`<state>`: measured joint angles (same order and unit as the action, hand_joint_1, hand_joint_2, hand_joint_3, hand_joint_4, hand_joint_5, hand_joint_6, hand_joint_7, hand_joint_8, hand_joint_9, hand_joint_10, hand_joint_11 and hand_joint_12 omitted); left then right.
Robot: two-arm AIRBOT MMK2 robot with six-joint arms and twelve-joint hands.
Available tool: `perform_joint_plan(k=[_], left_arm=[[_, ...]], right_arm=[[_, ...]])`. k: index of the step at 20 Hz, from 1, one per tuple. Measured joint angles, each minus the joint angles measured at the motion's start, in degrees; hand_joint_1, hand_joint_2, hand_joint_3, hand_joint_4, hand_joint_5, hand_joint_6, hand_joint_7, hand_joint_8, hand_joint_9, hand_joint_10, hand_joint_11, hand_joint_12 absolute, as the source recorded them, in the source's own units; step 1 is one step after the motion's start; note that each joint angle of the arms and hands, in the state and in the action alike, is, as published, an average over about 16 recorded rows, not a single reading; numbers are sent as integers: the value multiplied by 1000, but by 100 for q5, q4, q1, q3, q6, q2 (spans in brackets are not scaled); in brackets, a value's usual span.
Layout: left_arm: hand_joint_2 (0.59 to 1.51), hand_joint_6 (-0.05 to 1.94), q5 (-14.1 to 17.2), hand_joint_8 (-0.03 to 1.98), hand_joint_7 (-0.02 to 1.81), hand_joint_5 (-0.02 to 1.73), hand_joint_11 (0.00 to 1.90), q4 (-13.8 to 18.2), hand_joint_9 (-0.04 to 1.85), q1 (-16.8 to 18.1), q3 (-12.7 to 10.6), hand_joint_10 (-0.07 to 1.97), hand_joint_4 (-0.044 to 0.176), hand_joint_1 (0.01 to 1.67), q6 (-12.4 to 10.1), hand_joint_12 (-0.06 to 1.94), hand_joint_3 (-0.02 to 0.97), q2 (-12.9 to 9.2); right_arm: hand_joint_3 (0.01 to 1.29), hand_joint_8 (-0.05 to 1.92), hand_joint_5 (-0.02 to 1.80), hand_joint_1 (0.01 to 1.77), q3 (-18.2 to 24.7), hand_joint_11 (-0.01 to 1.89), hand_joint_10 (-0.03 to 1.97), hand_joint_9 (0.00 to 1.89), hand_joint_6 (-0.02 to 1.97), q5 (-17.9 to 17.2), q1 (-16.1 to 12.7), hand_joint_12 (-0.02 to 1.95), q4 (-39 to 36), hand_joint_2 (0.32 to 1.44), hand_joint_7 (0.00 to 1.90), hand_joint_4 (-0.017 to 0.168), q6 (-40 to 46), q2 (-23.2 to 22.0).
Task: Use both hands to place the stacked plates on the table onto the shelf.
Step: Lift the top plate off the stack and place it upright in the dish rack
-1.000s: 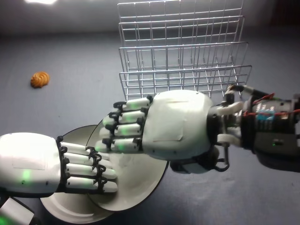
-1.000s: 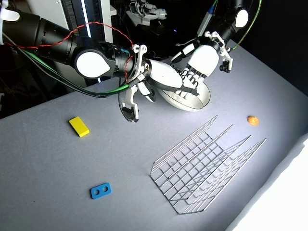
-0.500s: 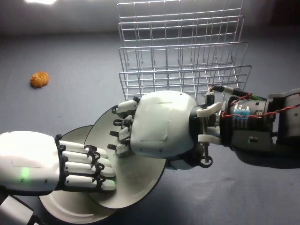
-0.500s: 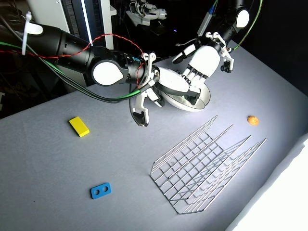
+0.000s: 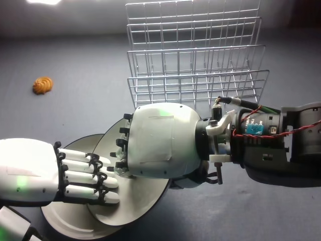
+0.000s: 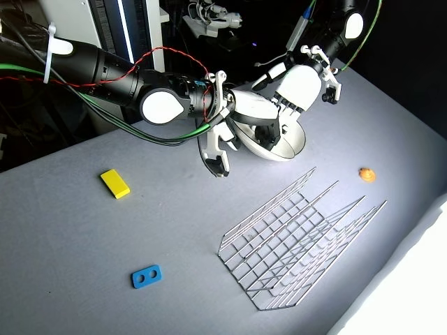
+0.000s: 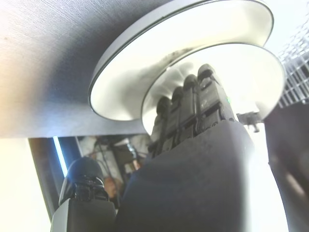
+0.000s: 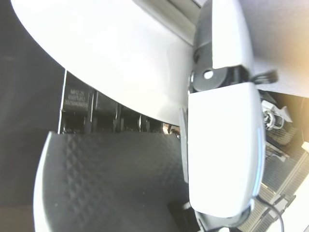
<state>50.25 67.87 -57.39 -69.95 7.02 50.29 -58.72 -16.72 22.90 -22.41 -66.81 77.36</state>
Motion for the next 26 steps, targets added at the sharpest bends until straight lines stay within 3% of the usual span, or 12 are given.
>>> perform_joint_plan(k=[5, 8, 17, 26], left_arm=[[1154, 24, 91, -7, 15, 25, 13, -131, 19, 133, -56, 10, 3, 16, -20, 11, 21, -114], [1155, 23, 177, -7, 19, 25, 13, -217, 20, 245, -116, 10, 2, 15, -36, 11, 21, -209], [1164, 19, 280, -6, 22, 16, 13, -484, 22, 655, -342, 10, -3, 15, -87, 10, 21, -643], [1163, 19, -245, -6, 20, 17, 14, -371, 21, 1168, -528, 11, -1, 15, -114, 9, 21, -991]], right_arm=[[13, 698, 820, 1211, 25, 920, 913, 943, 626, -59, -10, 1051, 10, 901, 886, -10, 24, -1], [12, 779, 822, 1217, 86, 923, 989, 965, 701, -64, -32, 1081, 31, 898, 898, -9, 45, -39], [12, 863, 862, 1259, 356, 900, 982, 1034, 842, -131, -169, 1146, 292, 913, 965, -4, 74, -233], [13, 889, 913, 1313, 557, 886, 926, 1037, 944, -381, -383, 1135, 739, 963, 1020, 2, 35, -351]])
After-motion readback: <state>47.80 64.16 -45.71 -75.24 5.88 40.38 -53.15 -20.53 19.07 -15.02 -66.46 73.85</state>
